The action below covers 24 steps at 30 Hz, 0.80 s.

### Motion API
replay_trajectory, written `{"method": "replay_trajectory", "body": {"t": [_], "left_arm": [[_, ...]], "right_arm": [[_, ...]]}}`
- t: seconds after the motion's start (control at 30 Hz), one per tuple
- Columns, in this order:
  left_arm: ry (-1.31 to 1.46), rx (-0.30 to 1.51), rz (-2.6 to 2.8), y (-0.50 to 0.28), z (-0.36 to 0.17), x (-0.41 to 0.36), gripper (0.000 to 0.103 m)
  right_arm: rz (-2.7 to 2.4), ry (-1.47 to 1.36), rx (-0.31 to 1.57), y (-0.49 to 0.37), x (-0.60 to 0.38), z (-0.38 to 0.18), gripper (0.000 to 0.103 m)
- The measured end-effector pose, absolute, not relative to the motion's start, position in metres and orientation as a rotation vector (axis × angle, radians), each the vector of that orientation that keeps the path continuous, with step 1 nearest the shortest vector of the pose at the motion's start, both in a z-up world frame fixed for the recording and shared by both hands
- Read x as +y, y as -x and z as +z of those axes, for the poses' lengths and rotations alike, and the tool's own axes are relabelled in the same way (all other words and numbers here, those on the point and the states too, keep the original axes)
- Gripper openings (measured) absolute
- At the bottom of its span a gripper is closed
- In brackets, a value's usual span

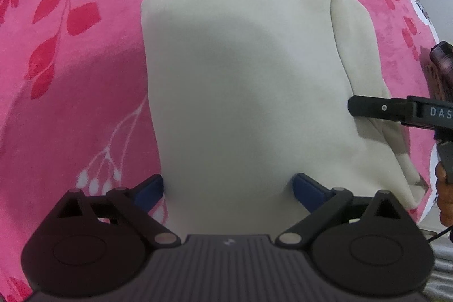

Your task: Fold clothes

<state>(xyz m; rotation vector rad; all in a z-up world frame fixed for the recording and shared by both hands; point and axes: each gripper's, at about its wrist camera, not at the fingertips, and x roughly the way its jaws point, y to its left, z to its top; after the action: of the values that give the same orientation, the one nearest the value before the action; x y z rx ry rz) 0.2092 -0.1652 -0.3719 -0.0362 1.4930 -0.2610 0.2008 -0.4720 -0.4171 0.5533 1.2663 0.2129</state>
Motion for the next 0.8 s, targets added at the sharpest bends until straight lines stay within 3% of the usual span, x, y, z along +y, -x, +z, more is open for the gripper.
{"method": "replay_trajectory", "body": {"t": [0.8], "left_arm": [[0.037,1.498,-0.251,-0.198,-0.365,-0.144,0.099]], "right_arm": [[0.191,-0.546,1.294,-0.201,-0.464,-0.417,0.073]]}}
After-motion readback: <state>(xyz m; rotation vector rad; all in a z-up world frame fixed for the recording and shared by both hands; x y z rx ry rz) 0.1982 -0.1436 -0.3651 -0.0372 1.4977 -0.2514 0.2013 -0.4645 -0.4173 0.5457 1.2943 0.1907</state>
